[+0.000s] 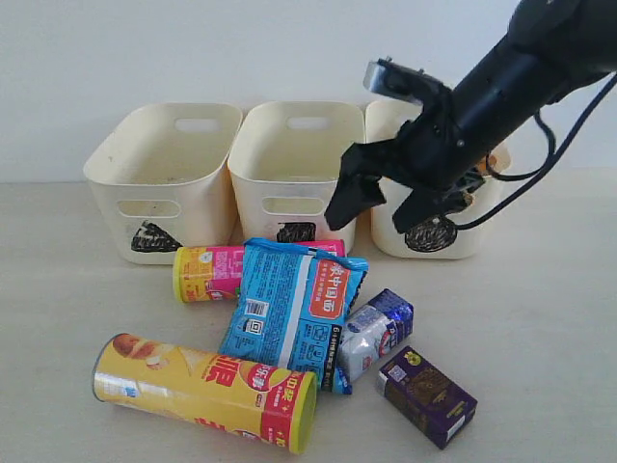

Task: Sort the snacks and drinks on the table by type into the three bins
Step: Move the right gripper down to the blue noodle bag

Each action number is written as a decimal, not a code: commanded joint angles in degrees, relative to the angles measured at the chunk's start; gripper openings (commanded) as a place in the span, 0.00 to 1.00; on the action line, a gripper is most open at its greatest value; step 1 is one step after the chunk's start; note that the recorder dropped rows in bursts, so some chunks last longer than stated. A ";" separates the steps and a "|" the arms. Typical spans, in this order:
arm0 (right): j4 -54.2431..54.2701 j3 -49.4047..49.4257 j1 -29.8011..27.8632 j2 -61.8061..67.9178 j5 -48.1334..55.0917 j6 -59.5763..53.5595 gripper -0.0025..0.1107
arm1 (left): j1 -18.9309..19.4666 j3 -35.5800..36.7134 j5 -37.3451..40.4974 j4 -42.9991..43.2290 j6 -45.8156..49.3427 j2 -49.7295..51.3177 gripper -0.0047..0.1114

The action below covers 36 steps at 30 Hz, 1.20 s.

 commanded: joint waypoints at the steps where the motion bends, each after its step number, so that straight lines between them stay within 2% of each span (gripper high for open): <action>1: -0.71 -0.02 1.69 4.06 -2.77 0.48 0.76 | 0.16 -0.11 -0.32 -0.47 -0.41 -0.20 0.07; 11: -0.46 -0.02 1.93 10.37 -2.86 -0.66 0.76 | 0.16 -0.11 -0.32 -0.47 -0.41 -0.20 0.07; 24: -0.54 -0.02 6.82 12.58 -10.28 -2.89 0.76 | 0.16 -0.11 -0.20 -0.47 -0.41 -0.20 0.07; 36: -0.15 -0.02 7.03 15.71 -12.67 -3.00 0.76 | 0.16 -0.11 -0.20 -0.47 -0.41 -0.20 0.07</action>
